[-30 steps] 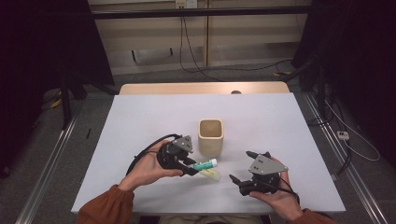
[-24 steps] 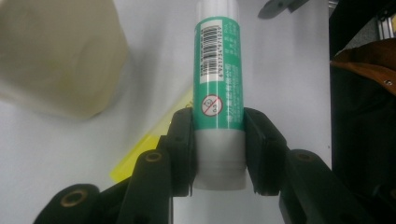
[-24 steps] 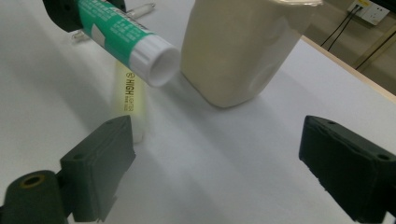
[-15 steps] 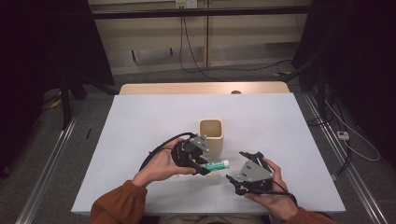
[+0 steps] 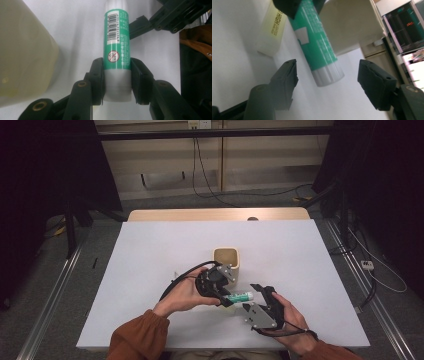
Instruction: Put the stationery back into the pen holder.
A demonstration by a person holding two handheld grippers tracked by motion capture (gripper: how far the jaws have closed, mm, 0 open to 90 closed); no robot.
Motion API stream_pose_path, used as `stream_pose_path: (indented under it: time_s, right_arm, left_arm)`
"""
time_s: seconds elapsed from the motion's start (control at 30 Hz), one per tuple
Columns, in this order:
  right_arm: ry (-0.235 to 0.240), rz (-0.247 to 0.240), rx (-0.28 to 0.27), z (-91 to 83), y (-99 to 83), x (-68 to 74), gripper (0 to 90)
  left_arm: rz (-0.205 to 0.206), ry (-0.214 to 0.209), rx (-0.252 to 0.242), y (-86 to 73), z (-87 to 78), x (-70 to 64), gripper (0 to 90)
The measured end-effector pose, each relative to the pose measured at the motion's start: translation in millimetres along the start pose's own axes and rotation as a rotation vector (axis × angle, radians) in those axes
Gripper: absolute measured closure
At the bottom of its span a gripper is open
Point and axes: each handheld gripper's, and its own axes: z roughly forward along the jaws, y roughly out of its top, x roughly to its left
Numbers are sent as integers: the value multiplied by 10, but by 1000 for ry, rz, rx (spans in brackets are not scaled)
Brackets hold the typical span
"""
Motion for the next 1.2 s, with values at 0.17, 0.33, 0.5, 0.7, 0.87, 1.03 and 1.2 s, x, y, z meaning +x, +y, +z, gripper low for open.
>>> stream_pose_path:
  time_s: [0.17,0.33,0.5,0.7,0.87,1.03,1.2]
  right_arm:
    - [-23,-133,-1,19,68,138,373]
    - [-28,-168,-12,18,111,199,465]
    - [-56,-235,-32,12,135,209,535]
    - [-43,-229,-40,11,130,224,624]
    - [-33,-250,-36,9,108,233,660]
    - [-31,-244,-35,-4,95,207,670]
    - [-13,-207,-28,-9,68,194,671]
  left_arm:
    - [-5,-3,5,11,24,11,657]
    - [-6,-11,7,20,41,3,657]
    - [-1,-26,20,39,61,15,657]
    - [-17,-34,9,43,103,24,656]
    - [-37,-39,-4,37,100,23,654]
    - [-85,-54,-63,-9,68,70,596]
    - [-99,-27,-77,-97,32,73,471]
